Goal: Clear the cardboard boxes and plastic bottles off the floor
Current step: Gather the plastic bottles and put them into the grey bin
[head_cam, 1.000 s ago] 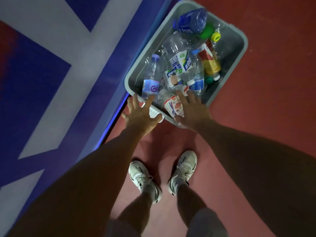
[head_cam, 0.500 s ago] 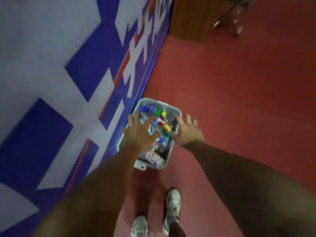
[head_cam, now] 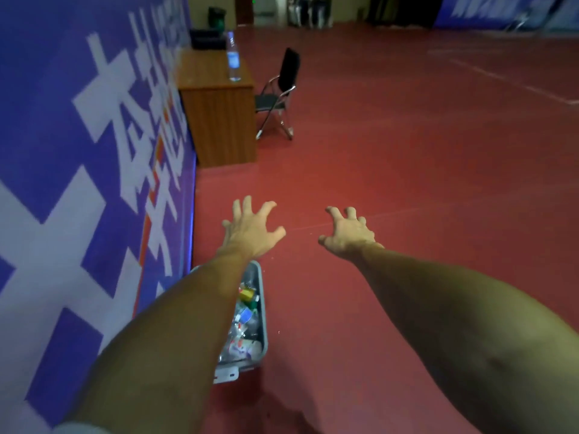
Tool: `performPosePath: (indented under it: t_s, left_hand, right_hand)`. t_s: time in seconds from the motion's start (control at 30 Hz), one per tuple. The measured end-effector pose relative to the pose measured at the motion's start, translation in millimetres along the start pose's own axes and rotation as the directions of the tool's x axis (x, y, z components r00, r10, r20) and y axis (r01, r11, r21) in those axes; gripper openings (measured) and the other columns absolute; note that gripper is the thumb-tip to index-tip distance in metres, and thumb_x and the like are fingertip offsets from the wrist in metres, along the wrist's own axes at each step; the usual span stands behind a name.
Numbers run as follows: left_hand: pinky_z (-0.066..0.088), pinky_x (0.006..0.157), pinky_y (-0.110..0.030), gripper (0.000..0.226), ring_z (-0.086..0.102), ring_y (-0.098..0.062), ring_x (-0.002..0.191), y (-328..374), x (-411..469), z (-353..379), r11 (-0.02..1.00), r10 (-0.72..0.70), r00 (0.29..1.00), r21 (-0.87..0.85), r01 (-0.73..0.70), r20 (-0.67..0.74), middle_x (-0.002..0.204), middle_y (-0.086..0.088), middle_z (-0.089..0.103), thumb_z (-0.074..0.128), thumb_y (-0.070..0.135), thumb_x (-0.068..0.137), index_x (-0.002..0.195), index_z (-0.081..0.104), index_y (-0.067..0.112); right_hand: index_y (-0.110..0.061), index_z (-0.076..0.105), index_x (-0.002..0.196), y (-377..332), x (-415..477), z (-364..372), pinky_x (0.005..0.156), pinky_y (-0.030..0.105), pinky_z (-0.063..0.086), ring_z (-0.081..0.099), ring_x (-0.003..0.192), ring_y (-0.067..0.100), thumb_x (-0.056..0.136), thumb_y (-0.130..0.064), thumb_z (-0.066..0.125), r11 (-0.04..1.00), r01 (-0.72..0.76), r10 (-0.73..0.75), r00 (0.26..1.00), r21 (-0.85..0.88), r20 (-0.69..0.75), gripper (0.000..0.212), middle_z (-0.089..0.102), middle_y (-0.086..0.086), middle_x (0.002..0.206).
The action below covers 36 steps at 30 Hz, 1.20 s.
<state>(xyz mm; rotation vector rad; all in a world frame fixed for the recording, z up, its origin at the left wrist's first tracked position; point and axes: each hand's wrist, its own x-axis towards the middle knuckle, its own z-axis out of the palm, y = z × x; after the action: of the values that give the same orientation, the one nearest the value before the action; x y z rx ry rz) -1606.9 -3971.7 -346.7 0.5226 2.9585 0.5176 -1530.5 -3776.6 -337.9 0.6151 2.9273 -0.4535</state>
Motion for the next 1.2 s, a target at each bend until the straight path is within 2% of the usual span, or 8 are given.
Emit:
performPosePath:
  t_s: [0.27, 0.5, 0.67, 0.83, 1.0, 1.2]
  left_hand:
    - [0.018, 0.116, -0.064, 0.058, -0.002, -0.031, 0.152, 178, -11, 34, 0.958, 0.285, 0.956, 0.0, -0.285, 0.074, 0.165, -0.01, 0.008, 0.054, 0.054, 0.09, 0.145, 0.037, 0.047]
    - [0.016, 0.116, -0.066, 0.06, -0.006, -0.033, 0.152, 375, -74, 107, 0.866, 0.494, 0.856, -0.003, -0.499, 0.154, 0.166, -0.01, 0.003, 0.053, 0.053, 0.091, 0.148, 0.035, 0.047]
    - [0.015, 0.117, -0.065, 0.062, -0.006, -0.033, 0.153, 512, -129, 155, 0.777, 0.615, 0.761, 0.002, -0.629, 0.206, 0.166, -0.012, 0.003, 0.053, 0.053, 0.092, 0.149, 0.031, 0.046]
    - [0.012, 0.116, -0.069, 0.061, -0.012, -0.032, 0.153, 645, -185, 200, 0.673, 0.724, 0.632, -0.082, -0.735, 0.277, 0.166, -0.012, -0.001, 0.054, 0.05, 0.092, 0.149, 0.032, 0.046]
    - [0.008, 0.114, -0.072, 0.06, -0.01, -0.033, 0.152, 771, -234, 251, 0.484, 0.846, 0.448, -0.063, -0.873, 0.29, 0.166, -0.007, 0.002, 0.051, 0.054, 0.093, 0.149, 0.032, 0.048]
    - [0.015, 0.114, -0.071, 0.062, -0.006, -0.034, 0.152, 906, -270, 323, 0.311, 0.912, 0.265, -0.104, -0.945, 0.314, 0.166, -0.006, 0.003, 0.051, 0.054, 0.093, 0.151, 0.028, 0.048]
  right_hand:
    - [-0.036, 0.021, 0.155, 165, -66, -58, 0.106, 0.055, 0.038, 0.035, 0.135, 0.037, 0.091, -0.047, 0.061, 0.956, -0.286, 0.291, 0.953, 0.067, -0.082, 0.076, 0.025, 0.009, 0.155]
    - [-0.038, 0.02, 0.156, 350, -159, -105, 0.108, 0.058, 0.035, 0.035, 0.137, 0.038, 0.09, -0.048, 0.061, 0.875, -0.472, 0.483, 0.863, 0.102, -0.146, 0.078, 0.024, 0.009, 0.158]
    - [-0.039, 0.023, 0.154, 481, -237, -138, 0.108, 0.057, 0.035, 0.035, 0.136, 0.038, 0.089, -0.05, 0.061, 0.794, -0.595, 0.607, 0.772, 0.123, -0.189, 0.075, 0.027, 0.008, 0.156]
    - [-0.039, 0.024, 0.153, 593, -321, -154, 0.108, 0.057, 0.034, 0.035, 0.136, 0.038, 0.089, -0.049, 0.061, 0.667, -0.724, 0.745, 0.639, 0.178, -0.193, 0.074, 0.029, 0.009, 0.153]
    - [-0.038, 0.026, 0.152, 693, -385, -154, 0.107, 0.06, 0.032, 0.032, 0.139, 0.04, 0.087, -0.045, 0.058, 0.535, -0.812, 0.844, 0.509, 0.233, -0.168, 0.072, 0.031, 0.009, 0.151]
    - [-0.038, 0.029, 0.149, 815, -433, -160, 0.11, 0.059, 0.029, 0.034, 0.138, 0.041, 0.085, -0.047, 0.059, 0.375, -0.895, 0.927, 0.354, 0.242, -0.124, 0.071, 0.032, 0.01, 0.152]
